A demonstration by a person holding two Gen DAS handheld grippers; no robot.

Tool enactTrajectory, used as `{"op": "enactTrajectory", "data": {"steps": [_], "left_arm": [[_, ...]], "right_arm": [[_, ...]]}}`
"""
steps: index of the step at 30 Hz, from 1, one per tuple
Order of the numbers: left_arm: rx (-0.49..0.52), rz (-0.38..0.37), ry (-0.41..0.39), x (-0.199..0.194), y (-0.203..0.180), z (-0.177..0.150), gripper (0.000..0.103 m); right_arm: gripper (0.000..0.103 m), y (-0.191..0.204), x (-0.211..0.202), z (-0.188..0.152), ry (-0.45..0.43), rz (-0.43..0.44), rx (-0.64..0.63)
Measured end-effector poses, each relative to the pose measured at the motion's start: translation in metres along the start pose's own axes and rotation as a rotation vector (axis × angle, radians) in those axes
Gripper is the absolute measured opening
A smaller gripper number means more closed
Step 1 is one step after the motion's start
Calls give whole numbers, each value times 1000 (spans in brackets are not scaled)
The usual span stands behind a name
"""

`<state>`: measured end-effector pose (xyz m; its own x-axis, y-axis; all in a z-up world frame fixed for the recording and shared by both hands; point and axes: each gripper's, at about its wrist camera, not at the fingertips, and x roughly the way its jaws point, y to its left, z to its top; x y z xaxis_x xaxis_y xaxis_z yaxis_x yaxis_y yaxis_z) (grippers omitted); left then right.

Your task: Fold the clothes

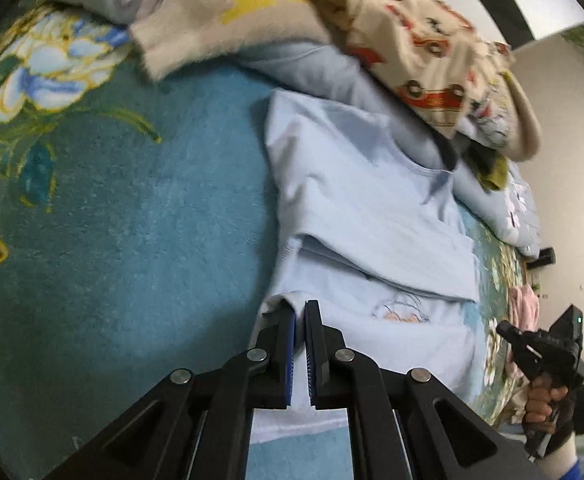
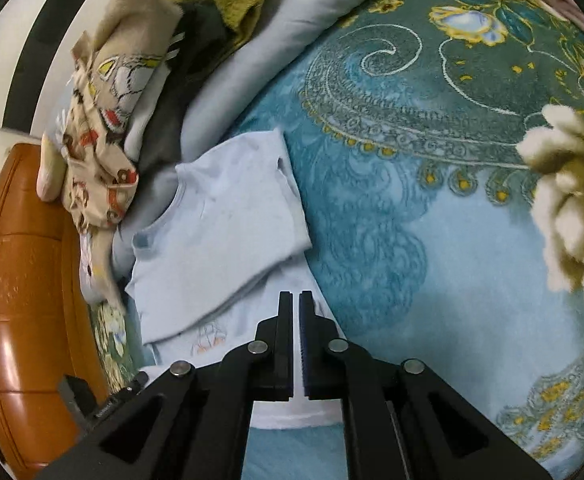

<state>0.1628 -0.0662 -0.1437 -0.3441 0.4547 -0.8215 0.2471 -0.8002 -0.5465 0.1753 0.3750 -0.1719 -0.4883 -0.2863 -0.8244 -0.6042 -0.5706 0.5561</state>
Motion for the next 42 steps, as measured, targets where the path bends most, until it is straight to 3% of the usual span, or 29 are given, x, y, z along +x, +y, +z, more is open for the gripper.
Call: {"op": "enactTrajectory", "data": {"steps": [2, 4, 5, 6, 8, 9, 15, 19, 20, 21, 23, 30, 37, 42], "left_arm": [[-11, -11, 23, -7, 9, -2, 10], [-19, -12, 45, -14, 18, -8, 24], [-24, -11, 55, -18, 23, -12, 38], [-30, -7, 62, -22, 28, -17, 46], [-46, 0, 83, -28, 40, -29, 47], [-63, -7, 96, -28, 46, -35, 48], [-142, -61, 135, -22, 62, -60, 48], [-159, -79, 140, -20, 58, -61, 39], [-149, -70, 150, -19, 56, -62, 26], [-136, -58, 160, -19, 53, -64, 19], [-118, -46, 165, -21, 48, -66, 13], [-93, -113, 82, -62, 26, -71, 8], [-23, -250, -80, -153, -7, -84, 8], [14, -311, -160, -199, -19, -105, 8]], "right_arm": [[5, 1, 6, -3, 27, -18, -20], [5, -2, 9, -7, 59, -36, -37], [8, -7, 10, -10, 78, -45, -44], [18, -11, 11, -14, 97, -53, -51], [33, -19, 13, -20, 135, -70, -64], [33, -25, 16, -23, 157, -74, -54], [37, -44, 39, -35, 290, -33, 20], [37, -37, 48, -43, 337, -76, -11], [34, -35, 48, -46, 346, -88, -16], [22, -32, 48, -49, 353, -106, -28], [5, -27, 48, -54, 365, -141, -50], [4, -2, -4, -63, 231, -43, -94], [4, 28, -85, -66, 41, 169, -105], [4, 49, -134, -79, -23, 269, -172]]}}
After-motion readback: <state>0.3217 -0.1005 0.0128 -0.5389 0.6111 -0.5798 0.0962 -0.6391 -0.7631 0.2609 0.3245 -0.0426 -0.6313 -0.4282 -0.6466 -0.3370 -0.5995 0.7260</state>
